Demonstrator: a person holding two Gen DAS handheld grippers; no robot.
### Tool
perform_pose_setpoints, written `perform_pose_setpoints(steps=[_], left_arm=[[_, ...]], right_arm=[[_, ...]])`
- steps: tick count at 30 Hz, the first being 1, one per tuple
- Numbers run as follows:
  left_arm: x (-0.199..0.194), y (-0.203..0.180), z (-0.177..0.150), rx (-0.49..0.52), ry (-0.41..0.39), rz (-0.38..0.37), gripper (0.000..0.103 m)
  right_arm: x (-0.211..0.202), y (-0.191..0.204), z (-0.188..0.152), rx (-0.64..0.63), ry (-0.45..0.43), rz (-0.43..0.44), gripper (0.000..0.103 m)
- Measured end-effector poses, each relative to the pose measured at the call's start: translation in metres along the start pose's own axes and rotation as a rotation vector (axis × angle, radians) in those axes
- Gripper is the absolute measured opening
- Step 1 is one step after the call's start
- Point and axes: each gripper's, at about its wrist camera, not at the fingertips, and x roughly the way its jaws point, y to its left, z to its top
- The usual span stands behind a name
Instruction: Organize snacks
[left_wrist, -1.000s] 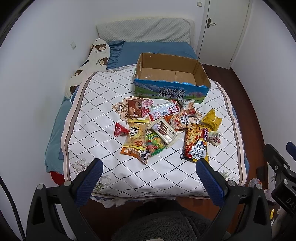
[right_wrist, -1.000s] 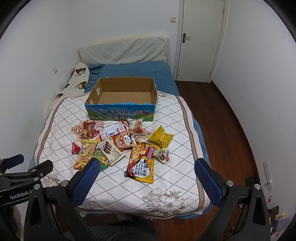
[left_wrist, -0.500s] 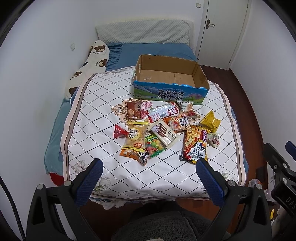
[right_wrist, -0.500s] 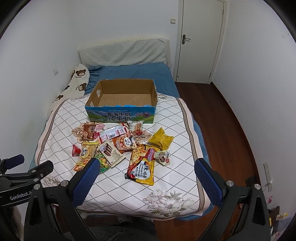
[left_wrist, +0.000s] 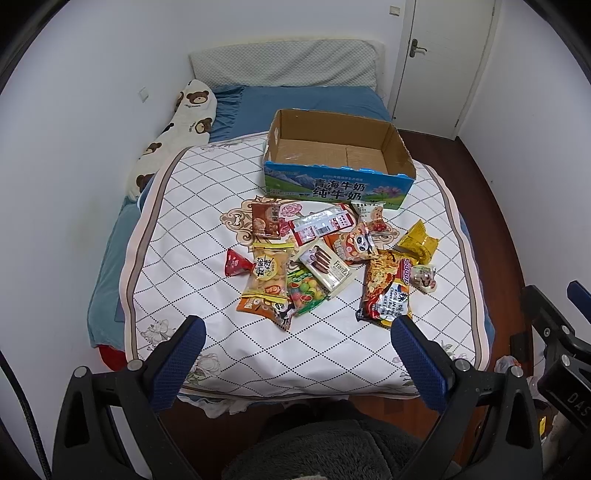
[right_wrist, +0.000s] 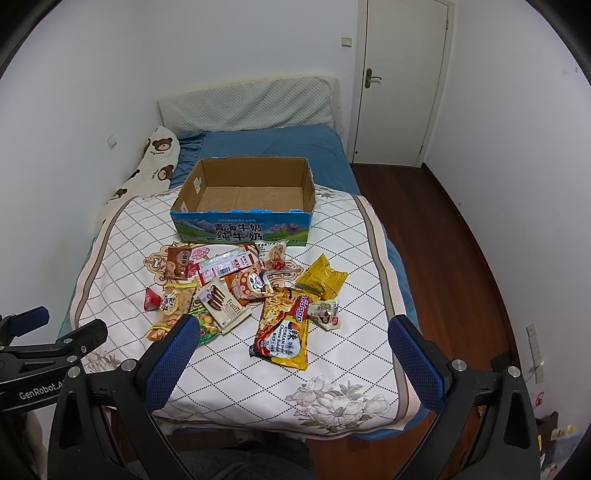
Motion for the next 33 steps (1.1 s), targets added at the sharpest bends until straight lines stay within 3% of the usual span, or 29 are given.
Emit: perform_pose_setpoints(steps=[33], left_arm=[[0.005,0.001,-0.002,-0.004,0.02,-0.022,0.103]], right_arm=[[0.008,-0.001,-0.004,0.01,0.027,0.026,0.103]])
